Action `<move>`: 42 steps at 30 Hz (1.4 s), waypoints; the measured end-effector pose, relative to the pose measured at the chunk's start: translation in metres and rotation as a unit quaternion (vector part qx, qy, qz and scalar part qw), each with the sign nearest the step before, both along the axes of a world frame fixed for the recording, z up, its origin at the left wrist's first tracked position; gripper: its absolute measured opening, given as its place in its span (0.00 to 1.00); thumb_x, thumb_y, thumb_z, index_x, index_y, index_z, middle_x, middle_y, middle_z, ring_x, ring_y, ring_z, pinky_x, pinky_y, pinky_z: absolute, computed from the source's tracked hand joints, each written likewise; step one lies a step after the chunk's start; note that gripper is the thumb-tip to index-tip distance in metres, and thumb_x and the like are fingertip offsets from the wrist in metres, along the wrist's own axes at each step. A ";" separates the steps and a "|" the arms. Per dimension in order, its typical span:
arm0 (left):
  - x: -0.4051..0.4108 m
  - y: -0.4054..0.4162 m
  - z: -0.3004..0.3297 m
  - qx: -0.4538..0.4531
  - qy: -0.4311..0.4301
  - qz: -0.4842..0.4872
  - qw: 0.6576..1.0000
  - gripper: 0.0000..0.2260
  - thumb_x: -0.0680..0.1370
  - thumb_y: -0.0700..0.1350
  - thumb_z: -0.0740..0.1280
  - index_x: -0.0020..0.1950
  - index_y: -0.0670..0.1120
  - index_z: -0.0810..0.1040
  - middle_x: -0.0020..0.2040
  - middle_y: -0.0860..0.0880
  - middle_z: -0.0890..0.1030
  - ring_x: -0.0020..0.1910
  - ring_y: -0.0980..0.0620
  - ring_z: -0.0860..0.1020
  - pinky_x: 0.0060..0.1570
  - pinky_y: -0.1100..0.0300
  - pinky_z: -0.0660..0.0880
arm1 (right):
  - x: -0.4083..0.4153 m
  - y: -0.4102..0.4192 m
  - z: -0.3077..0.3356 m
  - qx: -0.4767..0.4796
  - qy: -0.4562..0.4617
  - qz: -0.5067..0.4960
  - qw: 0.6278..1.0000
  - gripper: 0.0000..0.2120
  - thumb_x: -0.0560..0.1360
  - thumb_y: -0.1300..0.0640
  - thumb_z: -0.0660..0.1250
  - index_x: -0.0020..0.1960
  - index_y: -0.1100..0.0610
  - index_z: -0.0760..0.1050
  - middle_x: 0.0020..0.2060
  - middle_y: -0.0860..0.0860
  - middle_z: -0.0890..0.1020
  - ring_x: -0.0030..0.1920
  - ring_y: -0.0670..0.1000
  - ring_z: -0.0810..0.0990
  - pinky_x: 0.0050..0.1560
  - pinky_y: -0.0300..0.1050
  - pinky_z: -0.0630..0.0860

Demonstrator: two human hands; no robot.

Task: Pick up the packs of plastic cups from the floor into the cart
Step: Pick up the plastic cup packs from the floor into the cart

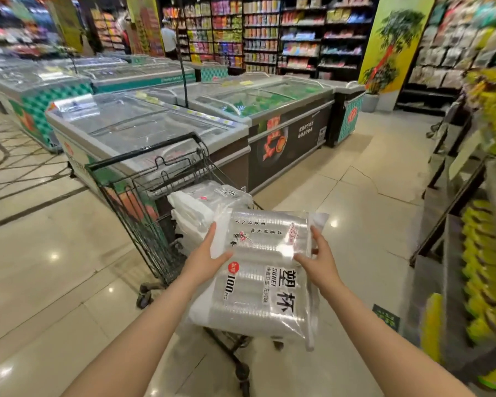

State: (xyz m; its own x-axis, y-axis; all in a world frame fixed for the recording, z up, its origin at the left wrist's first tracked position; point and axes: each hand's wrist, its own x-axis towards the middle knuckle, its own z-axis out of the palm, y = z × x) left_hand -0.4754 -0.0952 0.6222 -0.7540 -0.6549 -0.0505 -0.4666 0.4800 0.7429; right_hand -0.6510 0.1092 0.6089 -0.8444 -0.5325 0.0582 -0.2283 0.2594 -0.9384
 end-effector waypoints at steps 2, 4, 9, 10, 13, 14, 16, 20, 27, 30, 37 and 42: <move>-0.023 -0.019 -0.007 0.018 -0.002 -0.003 1.000 0.38 0.76 0.55 0.67 0.78 0.58 0.45 0.77 0.51 0.57 0.75 0.46 0.58 0.71 0.50 0.59 | -0.021 -0.017 -0.001 0.010 -0.002 -0.011 1.000 0.38 0.70 0.62 0.71 0.75 0.48 0.58 0.69 0.51 0.67 0.63 0.53 0.71 0.64 0.57 0.72; -0.046 -0.040 -0.017 0.044 -0.001 -0.012 0.999 0.38 0.76 0.53 0.68 0.78 0.58 0.47 0.77 0.49 0.58 0.75 0.46 0.58 0.71 0.50 0.58 | -0.040 -0.032 -0.005 0.018 -0.001 -0.018 1.000 0.38 0.70 0.62 0.70 0.75 0.48 0.58 0.70 0.51 0.65 0.65 0.54 0.71 0.62 0.58 0.73; -0.101 -0.095 -0.043 0.045 -0.028 -0.074 0.996 0.38 0.76 0.54 0.68 0.78 0.57 0.47 0.77 0.50 0.58 0.75 0.48 0.58 0.71 0.53 0.58 | -0.075 -0.067 -0.025 0.048 -0.018 -0.061 0.997 0.38 0.70 0.60 0.70 0.75 0.46 0.58 0.71 0.49 0.65 0.63 0.53 0.71 0.61 0.58 0.74; -0.112 -0.106 -0.049 0.047 -0.039 -0.090 0.994 0.38 0.76 0.54 0.68 0.78 0.57 0.47 0.77 0.50 0.58 0.75 0.49 0.58 0.71 0.53 0.58 | -0.079 -0.074 -0.030 0.052 -0.023 -0.073 0.996 0.38 0.70 0.60 0.70 0.75 0.46 0.58 0.71 0.50 0.64 0.63 0.53 0.71 0.62 0.57 0.74; -0.146 -0.138 -0.069 0.060 -0.046 -0.147 0.986 0.38 0.76 0.53 0.68 0.78 0.54 0.47 0.77 0.50 0.56 0.76 0.50 0.56 0.71 0.55 0.57 | -0.089 -0.095 -0.043 0.058 -0.037 -0.123 0.990 0.37 0.71 0.62 0.69 0.75 0.49 0.58 0.71 0.51 0.64 0.64 0.52 0.69 0.65 0.54 0.71; -0.153 -0.145 -0.074 0.065 -0.040 -0.158 0.984 0.38 0.76 0.52 0.68 0.78 0.53 0.48 0.78 0.50 0.56 0.76 0.50 0.56 0.71 0.57 0.56 | -0.089 -0.100 -0.047 0.061 -0.037 -0.136 0.988 0.36 0.72 0.63 0.69 0.75 0.49 0.58 0.70 0.51 0.64 0.64 0.51 0.68 0.66 0.51 0.70; -0.173 -0.165 -0.088 0.077 -0.055 -0.192 0.977 0.38 0.76 0.52 0.69 0.78 0.53 0.49 0.78 0.47 0.56 0.76 0.49 0.56 0.71 0.56 0.56 | -0.091 -0.117 -0.056 0.072 -0.049 -0.176 0.980 0.36 0.72 0.62 0.69 0.75 0.50 0.59 0.70 0.51 0.65 0.63 0.50 0.68 0.65 0.48 0.68; -0.191 -0.196 -0.121 0.047 -0.170 -0.275 0.945 0.37 0.76 0.58 0.67 0.78 0.58 0.49 0.78 0.44 0.49 0.77 0.45 0.50 0.73 0.50 0.53 | -0.082 -0.150 -0.071 0.115 -0.065 -0.231 0.964 0.33 0.71 0.61 0.71 0.73 0.53 0.63 0.69 0.52 0.67 0.68 0.54 0.68 0.69 0.50 0.66; -0.177 -0.205 -0.164 0.155 -0.267 -0.411 0.858 0.34 0.76 0.62 0.64 0.77 0.58 0.53 0.77 0.50 0.58 0.74 0.49 0.61 0.73 0.53 0.59 | -0.052 -0.189 -0.102 0.197 -0.109 -0.197 0.954 0.30 0.70 0.58 0.73 0.69 0.48 0.68 0.73 0.50 0.59 0.74 0.52 0.60 0.72 0.48 0.60; -0.173 -0.203 -0.169 0.173 -0.252 -0.420 0.855 0.37 0.73 0.66 0.64 0.77 0.60 0.50 0.78 0.54 0.55 0.75 0.49 0.59 0.73 0.51 0.57 | -0.042 -0.193 -0.115 0.205 -0.131 -0.187 0.952 0.36 0.69 0.54 0.74 0.72 0.44 0.62 0.75 0.50 0.57 0.75 0.52 0.57 0.73 0.51 0.59; -0.168 -0.189 -0.173 0.232 -0.246 -0.433 0.835 0.48 0.63 0.76 0.64 0.74 0.67 0.40 0.78 0.56 0.47 0.77 0.51 0.49 0.74 0.42 0.54 | -0.033 -0.206 -0.120 0.186 -0.154 -0.168 0.956 0.46 0.67 0.55 0.75 0.76 0.41 0.52 0.73 0.48 0.57 0.73 0.51 0.60 0.65 0.44 0.62; -0.174 -0.203 -0.186 0.260 -0.265 -0.402 0.837 0.37 0.63 0.79 0.60 0.67 0.79 0.45 0.77 0.62 0.51 0.74 0.48 0.60 0.61 0.45 0.73 | -0.040 -0.213 -0.135 0.198 -0.172 -0.158 0.952 0.45 0.69 0.56 0.75 0.76 0.41 0.52 0.76 0.50 0.52 0.75 0.53 0.56 0.71 0.50 0.61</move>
State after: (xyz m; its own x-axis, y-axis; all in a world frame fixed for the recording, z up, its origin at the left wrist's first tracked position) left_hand -0.6491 -0.2978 0.4361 -0.7209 0.2692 -0.6386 -0.4786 0.4732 0.7397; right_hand -0.6911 -0.1041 0.4743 -0.8989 -0.1711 -0.4033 0.2235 0.6126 -0.7581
